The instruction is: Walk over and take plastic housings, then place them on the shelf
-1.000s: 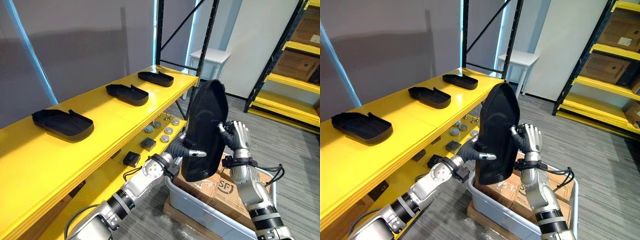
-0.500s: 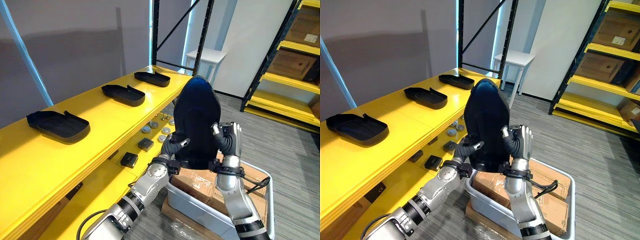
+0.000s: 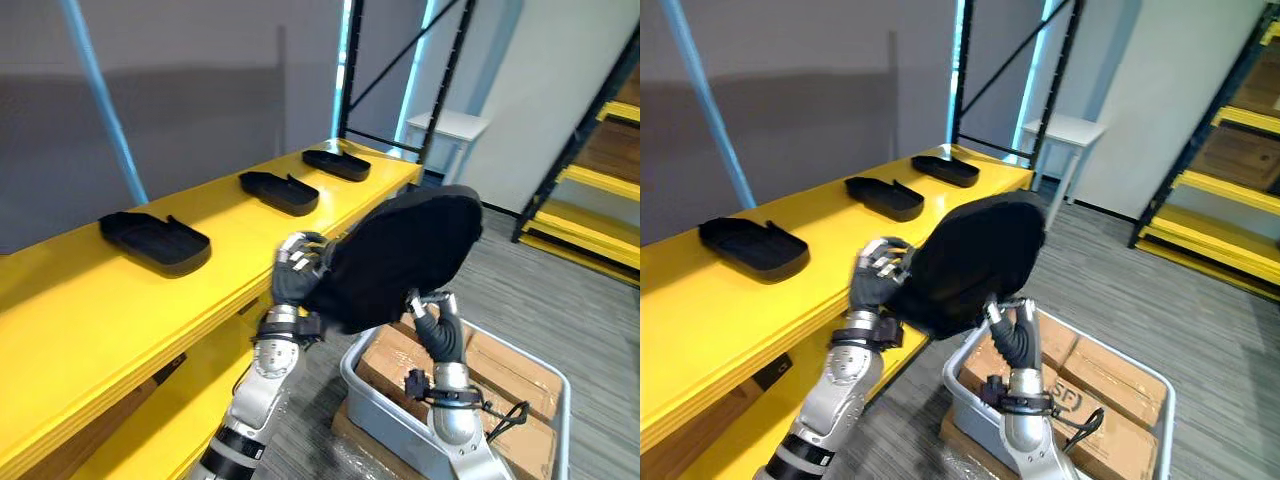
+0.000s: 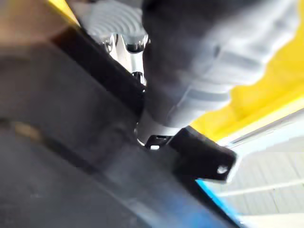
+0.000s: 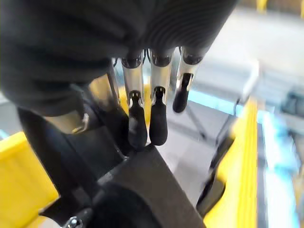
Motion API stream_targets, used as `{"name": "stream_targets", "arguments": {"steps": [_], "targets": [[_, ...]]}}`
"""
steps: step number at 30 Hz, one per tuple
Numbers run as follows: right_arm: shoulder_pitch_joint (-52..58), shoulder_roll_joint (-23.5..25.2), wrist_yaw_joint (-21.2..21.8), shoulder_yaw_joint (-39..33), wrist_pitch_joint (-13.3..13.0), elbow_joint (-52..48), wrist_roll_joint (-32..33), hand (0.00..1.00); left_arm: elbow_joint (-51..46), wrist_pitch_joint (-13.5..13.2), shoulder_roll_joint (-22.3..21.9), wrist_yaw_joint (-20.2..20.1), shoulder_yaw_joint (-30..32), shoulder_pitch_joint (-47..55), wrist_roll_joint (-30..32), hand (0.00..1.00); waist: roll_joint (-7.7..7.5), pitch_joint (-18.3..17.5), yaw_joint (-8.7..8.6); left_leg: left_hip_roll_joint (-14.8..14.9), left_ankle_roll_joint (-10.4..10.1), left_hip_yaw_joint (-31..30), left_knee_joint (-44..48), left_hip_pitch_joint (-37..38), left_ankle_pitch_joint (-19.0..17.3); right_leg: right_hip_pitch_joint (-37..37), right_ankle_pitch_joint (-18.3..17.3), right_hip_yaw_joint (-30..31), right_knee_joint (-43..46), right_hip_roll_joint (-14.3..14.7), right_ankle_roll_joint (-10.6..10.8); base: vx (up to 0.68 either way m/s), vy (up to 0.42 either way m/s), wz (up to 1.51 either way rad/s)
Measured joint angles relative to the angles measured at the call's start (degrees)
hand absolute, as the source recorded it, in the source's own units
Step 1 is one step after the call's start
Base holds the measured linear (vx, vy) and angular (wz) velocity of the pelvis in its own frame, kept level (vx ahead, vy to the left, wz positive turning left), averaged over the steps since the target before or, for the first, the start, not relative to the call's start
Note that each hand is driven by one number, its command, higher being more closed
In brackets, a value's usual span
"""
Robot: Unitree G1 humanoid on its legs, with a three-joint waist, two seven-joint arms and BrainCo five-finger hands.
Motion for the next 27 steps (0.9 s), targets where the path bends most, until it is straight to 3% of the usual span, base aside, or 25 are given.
{"name": "stream_targets", "arguments": {"steps": [2, 4, 6, 7, 9, 13, 14, 15, 17, 19, 20, 21, 23, 25, 27], "targets": [[1.25, 1.98, -0.08, -4.14, -0.78, 0.03, 4.13, 0.00, -1.40, -0.02, -2.92, 4.58, 9.00, 3.66, 4.29, 1.00, 0.35, -0.02, 0.41, -0.44, 0.04, -1.72, 0.59, -1.15, -0.01, 0.49, -0.67, -2.11, 0.19, -0.27, 0.30, 0.02, -0.008, 0.55], [2.48, 2.12, -0.20, -8.73, -0.90, -0.02, 6.28, 0.00, -2.31, 0.00, -3.09, 7.90, 15.98, 6.73, 6.89, 1.00, 0.72, 0.11, 0.22, 0.48, 1.34, 3.57, 1.85, -3.17, -0.99, 0.95, -1.34, -5.01, 0.31, -0.89, 0.62, 0.03, -0.003, 0.74], [2.55, 1.76, -0.27, -13.73, -1.03, -0.11, 7.62, 0.00, -3.42, 0.04, -3.29, 10.30, 20.27, 9.58, 11.02, 1.00, 1.48, 0.45, 0.32, 4.13, 3.15, 18.31, 6.15, -5.78, -0.58, 1.24, -2.14, -8.40, 1.18, -2.00, 1.47, 0.07, 0.012, 1.03], [2.37, 1.49, -0.29, -16.66, -1.06, -0.02, 8.41, 0.00, -5.06, 0.06, -3.30, 11.05, 22.40, 12.07, 13.28, 1.00, 1.83, 0.58, 0.45, 6.34, 3.82, 29.24, 10.20, -7.28, -1.06, 1.67, -3.12, -11.26, 2.43, -3.48, 2.66, 0.12, 0.074, 0.98], [0.95, 1.90, -0.43, -17.92, -1.07, -0.31, 8.53, 0.00, -8.89, 0.06, -3.21, 11.41, 24.81, 15.06, 13.63, 1.00, 1.75, 0.60, 0.94, 6.50, 5.37, 37.47, 14.18, -9.02, -2.35, 1.92, -4.05, -13.50, 4.05, -5.50, 3.94, 0.19, 0.167, 0.87], [-1.98, 3.84, -0.25, -18.49, -1.07, -1.12, 7.96, 0.00, -15.13, -0.32, -3.74, 11.12, 26.52, 18.60, 13.59, 1.00, 1.51, 0.45, 2.25, 2.23, 6.57, 35.76, 12.78, -8.25, -3.43, 4.70, -5.72, -18.05, 6.08, -9.04, 6.19, 0.20, 0.116, 0.66], [-2.90, 4.01, -0.25, -19.33, -1.06, -1.14, 7.47, 0.00, -16.30, -0.67, -4.46, 10.57, 26.39, 19.02, 13.57, 1.00, 1.50, 0.46, 2.33, 0.87, 6.91, 34.61, 12.56, -7.58, -3.83, 4.89, -7.85, -19.25, 10.50, -11.46, 6.59, 0.17, 0.131, 0.63], [-3.62, 4.26, -0.29, -20.58, -1.01, -1.14, 6.43, 0.00, -17.16, -1.15, -5.27, 10.25, 26.38, 19.14, 12.89, 1.00, 1.46, 0.48, 2.37, -0.57, 7.07, 33.65, 11.66, -6.36, -4.07, 4.59, -9.78, -19.42, 16.32, -14.32, 5.67, 0.17, 0.131, 0.58], [-4.44, 4.33, -0.31, -21.28, -0.66, -1.14, 5.49, 0.00, -18.51, -2.47, -5.67, 10.03, 26.33, 19.98, 11.63, 1.00, 1.39, 0.51, 2.22, -2.29, 7.12, 32.93, 9.48, -3.93, -4.12, 3.54, -10.40, -18.53, 24.64, -18.28, 4.95, 0.12, 0.181, 0.35], [-4.71, 4.54, -0.21, -21.86, -0.41, -1.14, 4.98, 0.00, -19.76, -3.35, -5.55, 9.95, 26.28, 20.13, 10.74, 1.00, 1.17, 0.63, 1.69, -3.99, 7.31, 31.53, 7.49, -1.78, -4.49, 0.40, -9.11, -12.50, 33.88, -21.62, 2.34, 0.09, 0.191, 0.32], [-4.61, 4.59, -0.13, -22.36, -0.25, -1.01, 4.95, 0.00, -19.99, -3.75, -5.42, 9.95, 26.12, 20.02, 10.64, 1.00, 1.37, 0.75, 1.21, -4.36, 7.83, 30.22, 6.52, -0.96, -4.56, -2.63, -7.17, -6.23, 39.06, -22.00, -0.45, 0.07, 0.099, 0.69], [-3.98, 5.67, 0.40, -22.98, 0.07, -0.75, 4.97, 0.00, -20.39, -4.47, -4.51, 9.95, 25.45, 19.76, 10.57, 1.00, 1.76, 0.99, -0.80, -3.90, 8.37, 26.97, 5.62, -0.64, -4.44, -6.92, -13.12, 3.47, 43.94, -19.13, 0.13, 0.07, 0.040, 0.84], [-2.61, 6.12, 1.05, -22.94, 0.08, -0.82, 5.00, 0.00, -20.34, -4.71, -4.20, 9.62, 24.83, 19.11, 9.54, 1.00, 1.94, 1.12, -2.05, -3.48, 8.44, 23.65, 5.33, -0.57, -4.37, -9.20, -18.04, 9.44, 42.22, -13.81, -0.02, 0.10, -0.080, 1.01], [0.40, 6.13, 2.36, -23.63, 0.08, -1.09, 5.29, 0.00, -19.35, -5.57, -4.30, 8.66, 23.49, 17.33, 6.44, 1.00, 2.13, 1.27, -3.14, -3.39, 8.30, 18.75, 5.04, -0.20, -4.36, -11.15, -19.70, 18.58, 32.20, -6.15, -0.14, 0.10, -0.174, 1.18], [2.58, 6.11, 2.93, -25.58, 0.11, -1.18, 5.72, 0.00, -18.34, -6.41, -4.22, 8.03, 22.80, 16.15, 4.32, 1.00, 2.33, 1.53, -3.24, -3.39, 6.78, 15.51, 5.45, -0.14, -4.05, -12.02, -18.82, 24.23, 23.73, -2.76, -0.35, 0.11, -0.219, 1.05]]}}
